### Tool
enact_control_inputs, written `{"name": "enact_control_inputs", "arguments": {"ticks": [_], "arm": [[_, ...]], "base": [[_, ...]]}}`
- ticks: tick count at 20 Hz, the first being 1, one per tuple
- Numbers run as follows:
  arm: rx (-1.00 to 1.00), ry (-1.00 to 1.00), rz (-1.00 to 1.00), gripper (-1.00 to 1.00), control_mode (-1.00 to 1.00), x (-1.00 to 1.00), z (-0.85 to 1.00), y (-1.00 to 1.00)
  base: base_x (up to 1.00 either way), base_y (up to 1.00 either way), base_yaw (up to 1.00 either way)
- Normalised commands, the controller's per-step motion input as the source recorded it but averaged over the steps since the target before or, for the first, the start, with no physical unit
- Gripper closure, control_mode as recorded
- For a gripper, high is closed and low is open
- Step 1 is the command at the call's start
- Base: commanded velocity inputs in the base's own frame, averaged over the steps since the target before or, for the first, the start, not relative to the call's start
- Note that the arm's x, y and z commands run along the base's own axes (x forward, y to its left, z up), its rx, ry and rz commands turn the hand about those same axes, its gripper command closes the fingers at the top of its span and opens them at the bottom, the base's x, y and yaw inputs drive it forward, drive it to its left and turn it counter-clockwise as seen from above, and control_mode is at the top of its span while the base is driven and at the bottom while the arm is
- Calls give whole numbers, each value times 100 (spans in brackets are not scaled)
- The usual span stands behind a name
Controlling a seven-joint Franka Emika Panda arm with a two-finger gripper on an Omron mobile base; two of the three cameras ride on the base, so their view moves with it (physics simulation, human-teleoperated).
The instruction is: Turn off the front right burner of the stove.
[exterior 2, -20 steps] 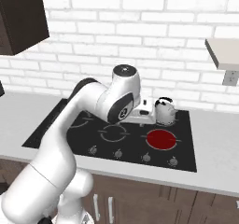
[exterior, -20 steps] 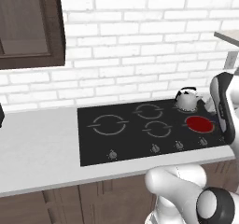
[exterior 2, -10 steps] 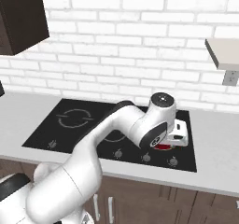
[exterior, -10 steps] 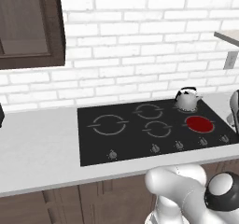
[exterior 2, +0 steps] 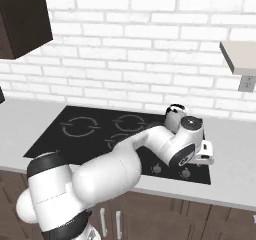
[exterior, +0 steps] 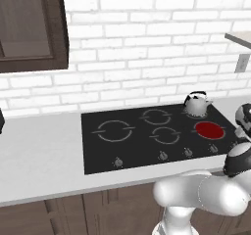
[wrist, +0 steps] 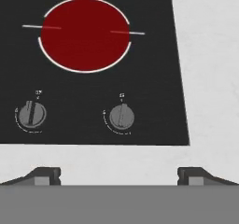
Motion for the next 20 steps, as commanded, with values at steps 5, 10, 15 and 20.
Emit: {"name": "enact_control_inputs", "arguments": {"ticks": [5,10,15,20], "arm": [[0,4,0,-100,-100,51,-45,0],[0,7,0,-100,-100,4,-10,0],[0,6,0,-100,-100,15,-42,0],[2,0,0,-100,-100,15,-34,-8]], "base": [[0,0,0],[0,0,0],[0,0,0],[0,0,0]]}}
